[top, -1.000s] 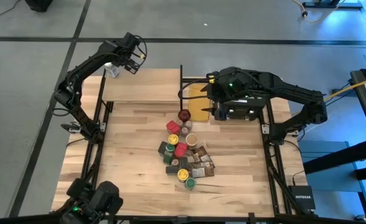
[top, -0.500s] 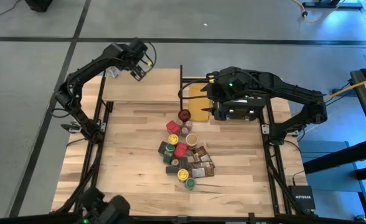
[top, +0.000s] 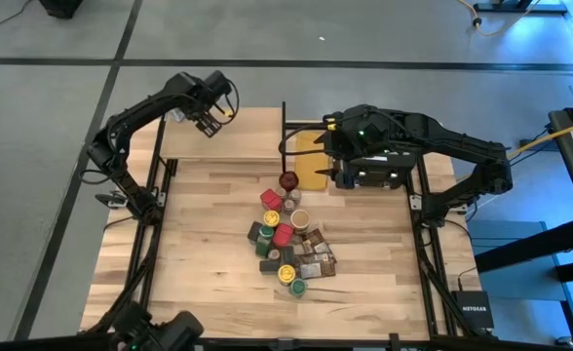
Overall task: Shelf spices
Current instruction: Put the white seasoning bottle on the shelf, then put the bottom green seasoning bottle on the shelf
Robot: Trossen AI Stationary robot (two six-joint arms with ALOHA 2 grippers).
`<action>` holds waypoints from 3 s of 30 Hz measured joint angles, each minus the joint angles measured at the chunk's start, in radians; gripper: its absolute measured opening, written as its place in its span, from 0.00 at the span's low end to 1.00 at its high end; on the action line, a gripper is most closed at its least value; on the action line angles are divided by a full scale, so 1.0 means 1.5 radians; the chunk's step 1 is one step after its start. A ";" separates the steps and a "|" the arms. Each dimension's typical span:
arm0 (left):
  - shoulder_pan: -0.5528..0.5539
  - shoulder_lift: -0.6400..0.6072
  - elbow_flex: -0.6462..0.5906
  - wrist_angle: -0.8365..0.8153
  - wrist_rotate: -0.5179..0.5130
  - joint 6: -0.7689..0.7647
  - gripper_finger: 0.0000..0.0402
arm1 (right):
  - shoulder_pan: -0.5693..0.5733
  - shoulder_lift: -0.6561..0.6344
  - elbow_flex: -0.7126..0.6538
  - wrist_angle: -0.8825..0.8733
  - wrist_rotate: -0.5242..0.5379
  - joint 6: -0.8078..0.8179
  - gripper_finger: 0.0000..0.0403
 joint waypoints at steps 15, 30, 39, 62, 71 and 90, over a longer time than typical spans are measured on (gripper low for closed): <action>0.046 0.000 0.000 0.005 -0.005 -0.010 0.58 | 0.000 0.000 0.000 0.000 0.000 0.000 0.93; 0.057 0.001 0.000 0.034 -0.005 -0.020 0.58 | 0.000 0.000 0.000 0.000 0.000 0.000 0.93; 0.078 0.001 -0.002 0.041 -0.005 -0.023 0.58 | 0.000 0.000 0.000 0.000 0.000 0.000 0.93; -0.029 -0.090 0.004 0.171 0.007 0.036 0.58 | 0.000 0.000 0.000 0.000 0.000 -0.005 0.93; -0.224 -0.271 -0.167 0.456 0.115 0.109 0.58 | 0.000 0.000 0.000 -0.025 -0.001 0.018 0.93; -0.438 -0.453 -0.465 0.852 0.186 0.151 0.58 | 0.079 0.086 0.001 0.016 -0.012 0.078 0.93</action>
